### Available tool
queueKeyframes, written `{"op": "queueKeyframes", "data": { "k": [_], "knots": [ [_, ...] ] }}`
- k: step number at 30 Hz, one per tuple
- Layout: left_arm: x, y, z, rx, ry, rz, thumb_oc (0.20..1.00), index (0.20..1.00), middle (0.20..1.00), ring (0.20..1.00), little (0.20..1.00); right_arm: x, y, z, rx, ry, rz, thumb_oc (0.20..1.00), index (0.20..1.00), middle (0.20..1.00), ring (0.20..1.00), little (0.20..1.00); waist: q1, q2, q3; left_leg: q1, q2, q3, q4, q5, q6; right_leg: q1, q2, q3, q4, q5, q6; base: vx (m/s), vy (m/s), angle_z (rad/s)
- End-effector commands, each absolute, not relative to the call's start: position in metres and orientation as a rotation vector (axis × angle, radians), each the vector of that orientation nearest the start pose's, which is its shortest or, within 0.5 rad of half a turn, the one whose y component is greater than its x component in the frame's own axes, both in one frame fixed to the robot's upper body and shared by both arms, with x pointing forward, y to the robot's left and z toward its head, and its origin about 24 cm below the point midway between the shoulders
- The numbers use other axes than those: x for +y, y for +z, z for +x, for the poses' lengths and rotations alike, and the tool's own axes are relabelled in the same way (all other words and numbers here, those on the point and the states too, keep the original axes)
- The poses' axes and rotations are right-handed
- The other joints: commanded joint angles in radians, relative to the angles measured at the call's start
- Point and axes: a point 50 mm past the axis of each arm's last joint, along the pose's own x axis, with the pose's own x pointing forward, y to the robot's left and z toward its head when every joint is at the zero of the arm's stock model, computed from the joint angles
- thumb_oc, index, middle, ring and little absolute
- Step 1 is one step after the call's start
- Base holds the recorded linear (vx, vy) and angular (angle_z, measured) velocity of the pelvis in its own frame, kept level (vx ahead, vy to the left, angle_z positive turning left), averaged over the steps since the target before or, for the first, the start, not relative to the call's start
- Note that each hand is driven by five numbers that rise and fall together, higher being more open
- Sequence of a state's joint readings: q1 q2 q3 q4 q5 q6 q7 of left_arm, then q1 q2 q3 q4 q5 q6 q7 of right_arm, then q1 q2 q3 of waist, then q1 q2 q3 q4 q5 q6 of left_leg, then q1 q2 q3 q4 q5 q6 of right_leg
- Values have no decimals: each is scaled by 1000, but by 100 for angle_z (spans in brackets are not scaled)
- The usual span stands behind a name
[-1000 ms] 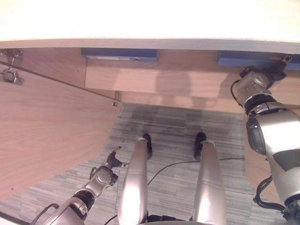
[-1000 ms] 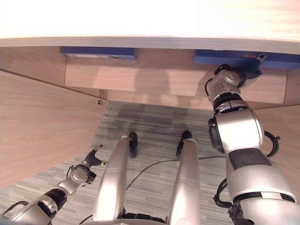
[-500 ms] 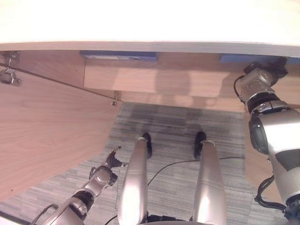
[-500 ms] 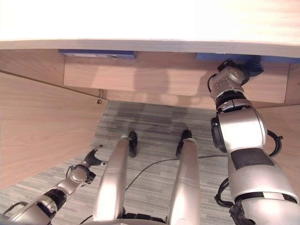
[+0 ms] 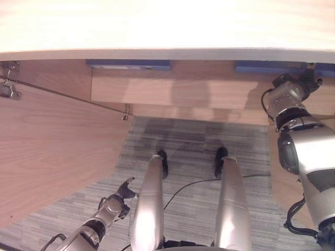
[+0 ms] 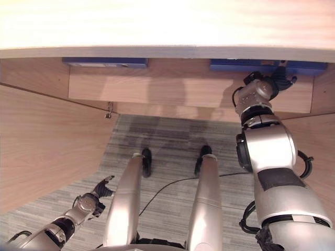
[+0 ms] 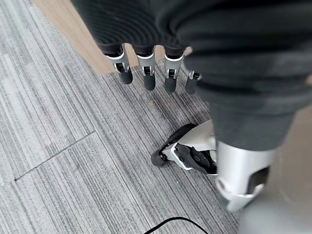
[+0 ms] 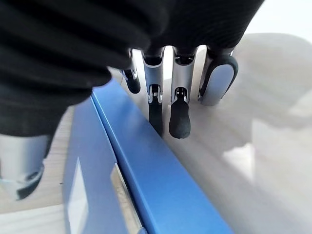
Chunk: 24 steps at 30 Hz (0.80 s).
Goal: Put the empty folder in the office cabinet
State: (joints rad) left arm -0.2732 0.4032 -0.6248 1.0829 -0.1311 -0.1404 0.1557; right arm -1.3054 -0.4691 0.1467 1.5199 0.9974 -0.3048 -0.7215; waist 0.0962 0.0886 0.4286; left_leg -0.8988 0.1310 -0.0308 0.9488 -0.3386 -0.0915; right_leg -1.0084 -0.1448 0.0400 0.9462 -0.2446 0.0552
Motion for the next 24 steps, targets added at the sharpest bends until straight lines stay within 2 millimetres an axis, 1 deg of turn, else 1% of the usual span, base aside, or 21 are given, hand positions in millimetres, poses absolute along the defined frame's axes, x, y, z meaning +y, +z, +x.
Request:
{"op": "queueKeyframes", "data": {
  "k": [1, 3, 9, 14, 19, 22, 24],
  "knots": [
    [240, -101, 217, 728, -93, 689, 1000, 1000, 1000, 1000, 1000, -242, 100, 380, 331, -1089, 679, 1000, 1000, 1000, 1000, 1000, 32, 12, 50, 8, -31, -70, -97, 11, 31, 159, 16, -63, 31, -206, -18, 0, 0, 0],
    [239, -98, 220, 709, -90, 665, 1000, 1000, 1000, 1000, 1000, -238, 95, 380, 347, -1082, 683, 1000, 1000, 1000, 1000, 1000, 33, 14, 48, 7, -31, -71, -99, 12, 33, 157, 15, -62, 28, -201, -15, 0, 0, 0],
    [238, -92, 223, 678, -102, 624, 1000, 1000, 1000, 1000, 1000, -241, 85, 375, 373, -1091, 680, 1000, 1000, 1000, 1000, 1000, 34, 18, 49, 6, -32, -71, -100, 13, 35, 159, 13, -60, 24, -199, -13, 0, 0, 0],
    [241, -92, 220, 683, -118, 618, 1000, 1000, 1000, 1000, 1000, -241, 80, 374, 381, -1082, 691, 1000, 1000, 1000, 1000, 1000, 35, 21, 47, 6, -34, -73, -103, 14, 37, 157, 13, -61, 23, -198, -13, 0, 0, 0],
    [242, -91, 220, 682, -123, 610, 1000, 1000, 1000, 1000, 1000, -241, 71, 370, 398, -1078, 694, 1000, 1000, 1000, 1000, 1000, 36, 24, 48, 4, -37, -74, -107, 17, 39, 156, 14, -59, 20, -193, -13, 0, 0, 0],
    [244, -91, 219, 687, -125, 611, 1000, 1000, 1000, 1000, 1000, -242, 69, 369, 399, -1071, 702, 1000, 1000, 1000, 1000, 1000, 39, 24, 43, 3, -37, -76, -108, 17, 40, 157, 13, -60, 17, -193, -12, 0, 0, 0],
    [246, -92, 217, 695, -121, 620, 1000, 1000, 1000, 1000, 1000, -242, 74, 372, 383, -1055, 715, 1000, 1000, 1000, 1000, 1000, 41, 23, 40, 3, -37, -78, -109, 17, 40, 157, 12, -60, 17, -194, -12, 0, 0, 0]
  ]
}}
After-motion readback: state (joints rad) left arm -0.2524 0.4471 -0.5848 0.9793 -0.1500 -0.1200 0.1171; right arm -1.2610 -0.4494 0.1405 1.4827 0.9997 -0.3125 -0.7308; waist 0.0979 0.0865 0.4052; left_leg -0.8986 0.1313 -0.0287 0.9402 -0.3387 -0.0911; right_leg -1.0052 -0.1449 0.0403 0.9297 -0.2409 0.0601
